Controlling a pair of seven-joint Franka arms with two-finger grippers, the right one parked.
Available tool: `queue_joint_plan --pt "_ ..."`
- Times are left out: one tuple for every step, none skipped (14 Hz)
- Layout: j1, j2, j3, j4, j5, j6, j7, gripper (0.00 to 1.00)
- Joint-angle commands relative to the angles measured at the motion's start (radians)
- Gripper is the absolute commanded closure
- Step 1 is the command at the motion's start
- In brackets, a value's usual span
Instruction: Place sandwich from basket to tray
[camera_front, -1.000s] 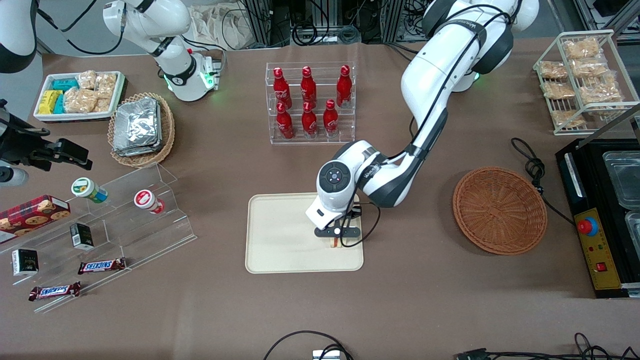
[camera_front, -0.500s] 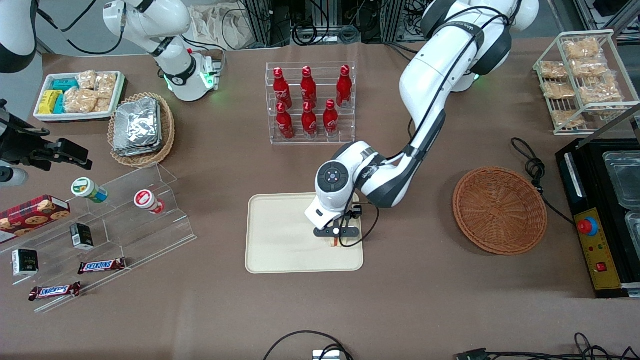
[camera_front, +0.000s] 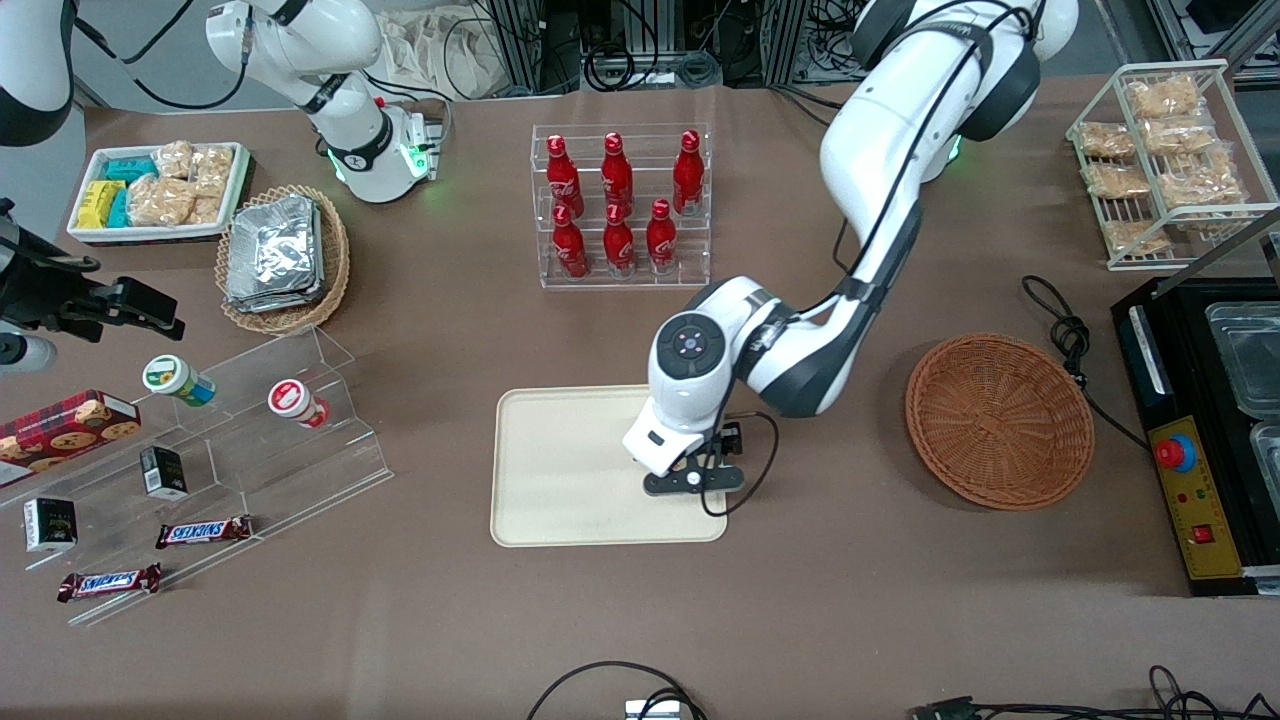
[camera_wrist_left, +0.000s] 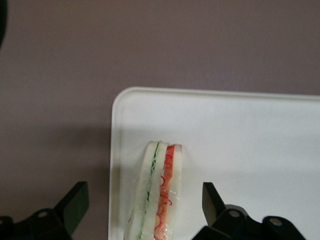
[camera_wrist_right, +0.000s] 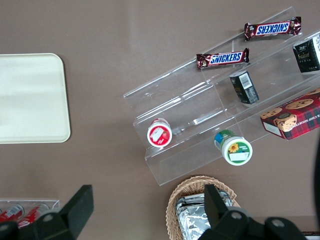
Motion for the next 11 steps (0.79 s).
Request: queue_joint_plan --pt "0.053 -0.091 -0.002 -0.015 0.003 -0.08 -0.028 0.0" --pt "0.066 -0.126 0.001 -0.015 0.004 -0.1 -0.027 0.0" --pt "0.092 -0.155 0.0 -0.015 0.004 -0.121 -0.028 0.0" --pt "0.103 -0.18 0.003 -0.015 0.012 -0.15 -0.028 0.0" --pt "0.116 -0.206 0.004 -0.015 0.015 -0.177 -0.027 0.0" --pt "0.152 -0.232 0.001 -0.017 0.014 -0.207 -0.027 0.0" --pt "0.169 -0.252 0.001 -0.018 0.011 -0.236 -0.018 0.0" --pt "0.192 -0.27 0.001 -0.018 0.006 -0.247 -0.013 0.0" --pt "0.225 -0.287 0.0 -0.02 0.001 -0.25 -0.013 0.0" --pt "0.251 -0.306 -0.003 -0.026 0.001 -0.257 -0.012 0.0" --pt "0.264 -0.315 -0.003 -0.026 0.0 -0.276 -0.007 0.0"
